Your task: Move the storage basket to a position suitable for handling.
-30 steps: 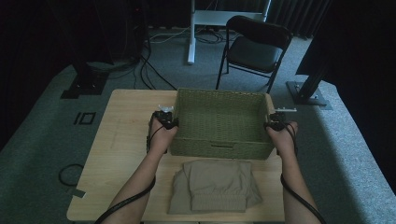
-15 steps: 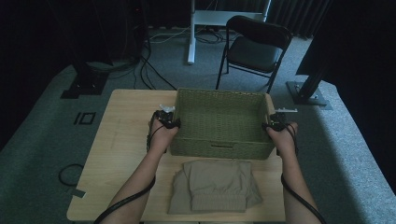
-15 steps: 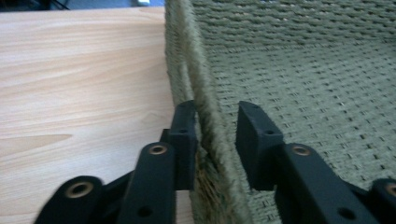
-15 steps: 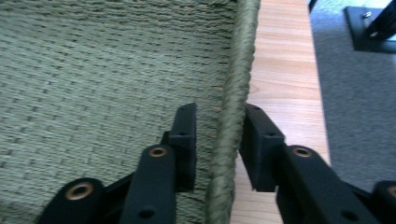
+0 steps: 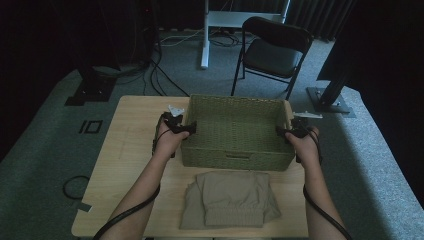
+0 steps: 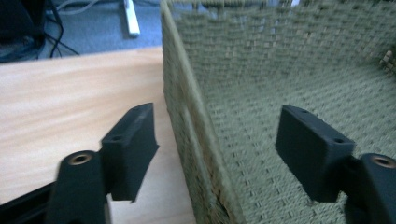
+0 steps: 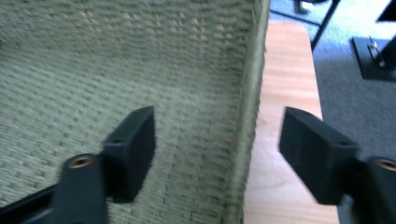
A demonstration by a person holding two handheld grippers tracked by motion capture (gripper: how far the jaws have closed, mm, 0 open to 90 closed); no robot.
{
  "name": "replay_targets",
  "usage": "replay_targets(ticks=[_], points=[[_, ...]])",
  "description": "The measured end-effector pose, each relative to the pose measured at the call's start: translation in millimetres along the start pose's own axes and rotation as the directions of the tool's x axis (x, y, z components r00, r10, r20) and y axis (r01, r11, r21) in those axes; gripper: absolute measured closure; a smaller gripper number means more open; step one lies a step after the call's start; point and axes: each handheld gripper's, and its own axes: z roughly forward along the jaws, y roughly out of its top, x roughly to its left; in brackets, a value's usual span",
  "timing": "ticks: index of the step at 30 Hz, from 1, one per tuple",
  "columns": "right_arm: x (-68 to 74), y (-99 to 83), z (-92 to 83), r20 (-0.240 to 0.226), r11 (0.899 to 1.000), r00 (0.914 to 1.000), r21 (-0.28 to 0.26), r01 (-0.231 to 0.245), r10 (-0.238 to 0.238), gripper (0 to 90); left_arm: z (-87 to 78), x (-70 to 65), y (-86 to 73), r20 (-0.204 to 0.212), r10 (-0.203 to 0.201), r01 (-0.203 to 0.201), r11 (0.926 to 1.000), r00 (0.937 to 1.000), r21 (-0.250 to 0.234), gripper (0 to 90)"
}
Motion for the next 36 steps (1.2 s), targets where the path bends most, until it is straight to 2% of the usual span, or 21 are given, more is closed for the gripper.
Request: replay_targets(ticks=[3,6,10,12,17,21,32,36], points=[[1.0,2.6,-4.3,0.006,0.999,0.9999,-0.036,0.009,-0.009,17.4,-8.1,4.2,5.2,-0.001,0.014,-0.014,0.9998,0.9999,-0.015,26.3],[3.3,4.6,-8.7,-0.01,0.998,0.9997,-0.052,0.02,-0.021,17.3,-16.4,7.7,7.8,0.021,0.019,-0.018,0.9995,0.9996,-0.025,26.1],[8.8,6.5,-14.9,-0.037,0.997,0.9983,-0.06,0.043,-0.045,17.3,-26.5,11.8,8.2,0.041,0.035,-0.034,0.999,0.9986,-0.028,26.0],[11.5,7.1,-18.1,-0.043,0.996,0.9976,-0.068,0.052,-0.054,17.3,-29.4,13.1,7.5,0.052,0.028,-0.026,0.9992,0.9983,-0.029,25.1],[17.1,7.1,-26.2,-0.055,0.994,0.9956,-0.079,0.072,-0.077,16.9,-37.5,14.9,4.0,0.079,0.056,-0.054,0.9983,0.9953,-0.024,20.5],[19.9,3.3,-32.2,-0.075,0.993,0.9937,-0.086,0.077,-0.083,15.9,-44.3,14.0,0.8,0.103,0.075,-0.073,0.9971,0.9919,-0.024,20.0],[26.5,-13.4,-47.0,-0.112,0.99,0.9886,-0.112,0.088,-0.101,15.8,-60.1,10.2,-6.4,0.139,0.093,-0.088,0.9952,0.9858,-0.042,20.1],[32.8,-23.1,-56.5,-0.127,0.986,0.9842,-0.132,0.107,-0.124,15.8,-66.9,2.8,-14.8,0.177,0.101,-0.092,0.9942,0.979,-0.056,20.0]])
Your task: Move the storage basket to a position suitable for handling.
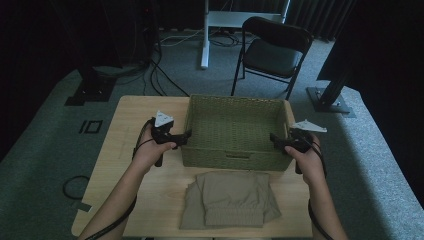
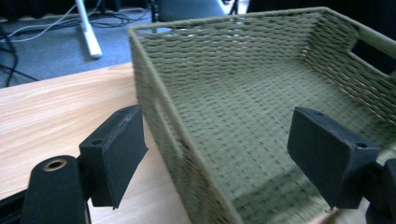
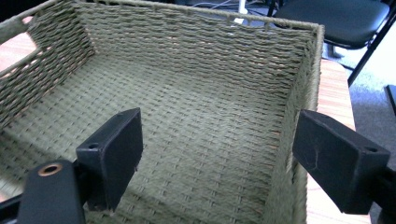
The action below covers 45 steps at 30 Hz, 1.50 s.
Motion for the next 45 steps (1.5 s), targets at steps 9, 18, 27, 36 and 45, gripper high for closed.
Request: replay_targets(ticks=[9,18,27,36,45], points=[[13.6,-16.6,-16.1,-0.043,1.0,0.9989,-0.018,0.019,-0.019,15.8,-11.7,-10.7,-13.4,0.04,0.024,-0.024,0.9997,0.9989,-0.009,20.0],[22.4,-40.7,-31.5,-0.061,0.999,0.998,-0.031,0.015,-0.017,15.8,-17.5,-21.5,-29.1,0.086,0.024,-0.023,0.9996,0.996,-0.015,20.0],[33.2,-58.3,-48.0,-0.072,0.998,0.9969,-0.052,0.028,-0.031,15.8,-20.9,-31.1,-45.9,0.102,0.046,-0.046,0.9989,0.9938,0.002,20.0],[44.7,-80.9,-49.4,-0.106,0.999,0.9936,-0.038,0.033,-0.037,15.5,-22.6,-41.2,-65.0,0.136,0.054,-0.059,0.9977,0.9892,0.033,20.0],[52.4,-103.0,-41.8,-0.129,0.999,0.991,0.006,0.035,-0.034,15.2,-22.9,-46.8,-84.0,0.154,0.061,-0.072,0.9952,0.9862,0.066,20.0]])
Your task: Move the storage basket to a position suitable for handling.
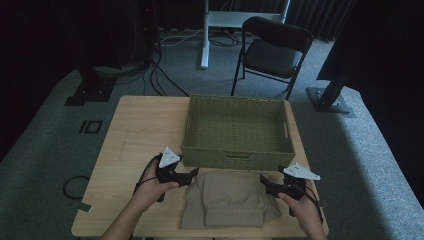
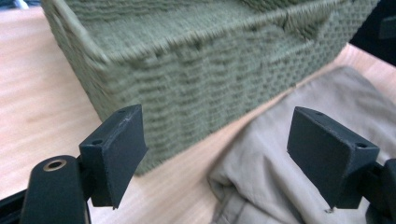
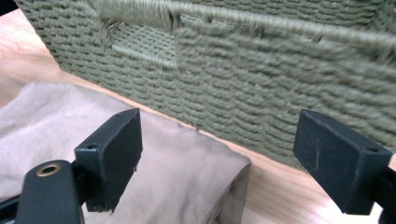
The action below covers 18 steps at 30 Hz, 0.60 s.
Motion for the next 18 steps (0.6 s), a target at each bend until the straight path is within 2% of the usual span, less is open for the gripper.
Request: replay_targets(ticks=[5,9,14,18], points=[[1.8,-10.2,3.3,-0.025,1.0,0.9997,0.012,-0.005,0.006,14.4,4.6,-4.5,-14.4,0.019,-0.01,0.009,0.9996,0.9998,0.028,20.0],[3.3,-17.0,5.7,-0.027,1.0,0.9996,0.028,-0.01,0.011,14.3,6.7,-6.9,-24.0,0.022,-0.017,0.016,0.9991,0.9996,0.04,20.0],[3.2,-23.8,8.2,-0.037,0.999,0.9992,0.036,-0.017,0.018,14.3,9.0,-8.9,-34.5,0.028,-0.039,0.037,0.997,0.9988,0.068,20.0],[2.8,-29.0,10.6,-0.063,0.999,0.9976,0.037,-0.025,0.027,13.6,11.8,-10.8,-41.0,0.025,-0.061,0.059,0.9953,0.9979,0.077,20.0]])
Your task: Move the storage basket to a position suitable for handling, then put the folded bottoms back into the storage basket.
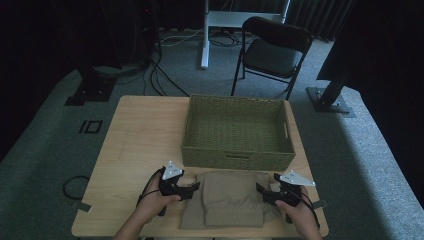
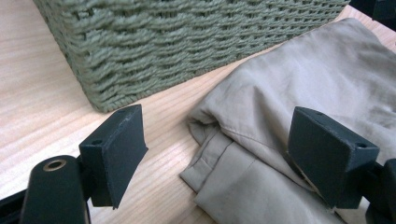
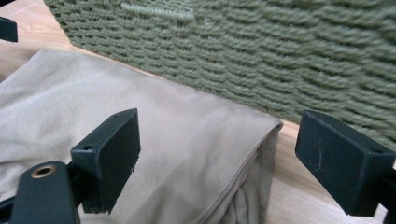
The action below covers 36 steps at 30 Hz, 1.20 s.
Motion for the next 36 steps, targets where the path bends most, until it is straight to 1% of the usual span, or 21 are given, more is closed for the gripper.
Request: replay_targets(ticks=[1,3,6,7,11,14,15,20,22,24,28,30,34,36], points=[[0.0,-0.9,0.5,-0.004,1.0,1.0,0.004,-0.002,0.003,13.5,2.1,-1.0,-2.6,0.002,0.004,-0.004,0.9999,1.0,0.012,20.0],[0.0,-3.0,1.8,-0.005,1.0,1.0,0.013,-0.003,0.003,13.7,2.6,-1.5,-3.4,0.005,0.005,-0.005,0.9998,1.0,0.018,20.0],[-0.8,-4.7,3.2,0.007,1.0,1.0,0.027,-0.001,0.001,13.8,6.4,-4.1,-6.5,0.003,0.034,-0.034,0.9984,0.9994,0.044,20.0],[-0.8,-4.7,3.2,0.007,1.0,1.0,0.027,-0.001,0.001,13.8,6.4,-4.1,-6.5,0.003,0.034,-0.034,0.9984,0.9994,0.044,20.0],[-3.5,-5.4,5.4,0.015,0.999,0.9999,0.037,-0.004,0.003,13.8,13.6,-6.6,-5.0,-0.01,0.046,-0.046,0.9974,0.9989,0.056,20.0],[-4.1,-6.4,6.5,0.017,0.999,0.9999,0.046,-0.004,0.003,13.8,17.0,-7.9,-4.7,-0.01,0.049,-0.048,0.9967,0.9987,0.066,19.6],[-5.1,-7.5,7.7,0.022,0.998,0.9998,0.055,-0.003,0.002,13.8,20.2,-9.1,-4.3,-0.023,0.058,-0.056,0.9954,0.9981,0.078,18.8],[-8.3,-8.9,11.0,0.037,0.997,0.9992,0.071,-0.017,0.015,13.8,29.1,-12.7,-2.9,-0.037,0.061,-0.058,0.994,0.9974,0.093,18.8],[-9.0,-9.5,12.7,0.031,0.996,0.9993,0.08,-0.025,0.023,13.8,33.1,-14.7,-1.8,-0.035,0.062,-0.058,0.9933,0.9975,0.1,18.7],[-9.0,-10.1,14.5,0.031,0.995,0.9993,0.093,-0.022,0.019,13.8,36.9,-16.8,-1.0,-0.036,0.067,-0.063,0.9919,0.9971,0.111,18.8],[-9.3,-11.8,18.5,0.027,0.994,0.9993,0.109,-0.029,0.026,14.0,42.7,-17.9,-0.7,-0.036,0.064,-0.059,0.9901,0.9973,0.128,18.2],[-8.1,-12.5,20.9,0.015,0.993,0.9993,0.114,-0.036,0.034,14.1,44.2,-17.4,-1.5,-0.039,0.057,-0.051,0.9895,0.9976,0.135,17.2],[-4.6,-14.0,26.7,0.007,0.991,0.9997,0.136,-0.023,0.022,14.5,44.3,-17.6,-2.0,-0.047,0.06,-0.053,0.9895,0.9971,0.134,16.0],[-2.7,-13.4,28.1,0.009,0.99,0.9998,0.141,-0.016,0.015,14.6,45.1,-18.9,-2.7,-0.054,0.069,-0.061,0.9894,0.9962,0.132,15.6]])
